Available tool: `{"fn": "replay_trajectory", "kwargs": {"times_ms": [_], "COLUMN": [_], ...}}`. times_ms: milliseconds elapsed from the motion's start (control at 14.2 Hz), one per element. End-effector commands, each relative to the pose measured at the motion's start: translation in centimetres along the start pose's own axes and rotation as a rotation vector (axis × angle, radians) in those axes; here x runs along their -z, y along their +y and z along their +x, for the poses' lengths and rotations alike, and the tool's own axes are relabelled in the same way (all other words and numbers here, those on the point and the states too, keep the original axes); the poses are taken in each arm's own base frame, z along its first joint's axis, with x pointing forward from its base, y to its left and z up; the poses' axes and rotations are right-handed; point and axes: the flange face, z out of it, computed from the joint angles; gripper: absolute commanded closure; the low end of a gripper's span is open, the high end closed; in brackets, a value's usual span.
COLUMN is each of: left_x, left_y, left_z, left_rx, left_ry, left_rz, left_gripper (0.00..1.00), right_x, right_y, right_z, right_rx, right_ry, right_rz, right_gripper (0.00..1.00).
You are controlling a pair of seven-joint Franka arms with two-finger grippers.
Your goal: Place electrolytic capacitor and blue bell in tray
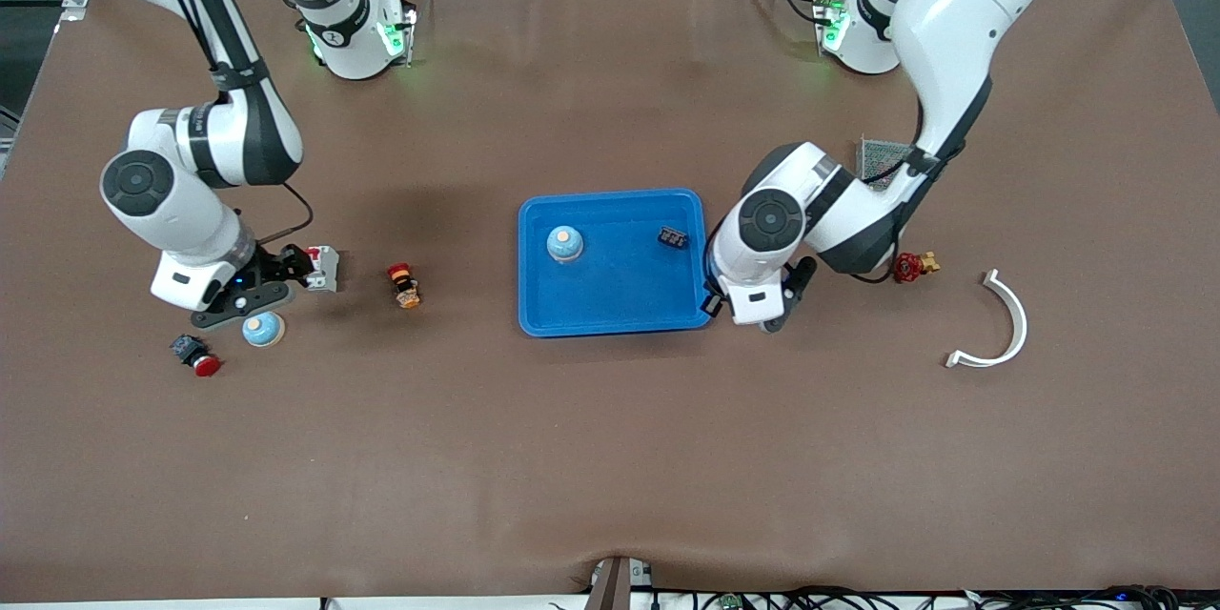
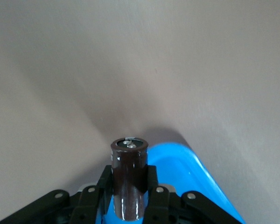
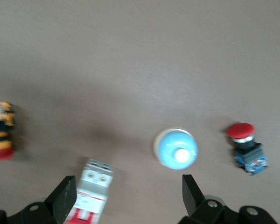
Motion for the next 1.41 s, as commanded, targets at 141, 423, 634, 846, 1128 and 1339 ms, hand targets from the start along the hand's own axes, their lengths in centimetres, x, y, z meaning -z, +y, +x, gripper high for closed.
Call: {"fn": "replay_trajectory", "kwargs": {"times_ms": [141, 423, 634, 846, 1128, 1339], "left_x": [-1.6, -3.7, -4.7, -5.6, -4.7, -0.5], "left_y": [1.7, 1.6, 1.6, 1.4, 1.6, 3.2], "left_z": [-3.9, -6.0, -6.0, -6.0, -6.0, -4.0], "left_rx": [-0.001, -0.004, -0.003, -0.002, 0.009, 0.089], "left_ry": [-0.032, -0.046, -0.053, -0.057, -0.053, -0.046], "left_rz": [-0.049, -0.048, -0.034, -0.022, -0.036, -0.104], "left_gripper": [1.0, 1.0, 1.0, 1.0, 0.07, 0.0], "right_x": [-0.8, -5.8, -8.9, -9.8, -10.0, -9.7], "right_y": [5.0, 8.3, 8.8, 8.2, 8.1, 7.0], "right_z": [-3.5, -6.1, -6.8, -6.6, -5.6, -4.0], "right_rx": [-0.037, -0.173, -0.215, -0.289, -0.307, -0.352], "right_ry": [0.003, -0.019, -0.023, -0.018, -0.007, -0.006], "right_rz": [-0.01, 0.044, 0.063, 0.119, 0.133, 0.131], "right_gripper": [0.0, 0.0, 0.0, 0.0, 0.0, 0.0]}}
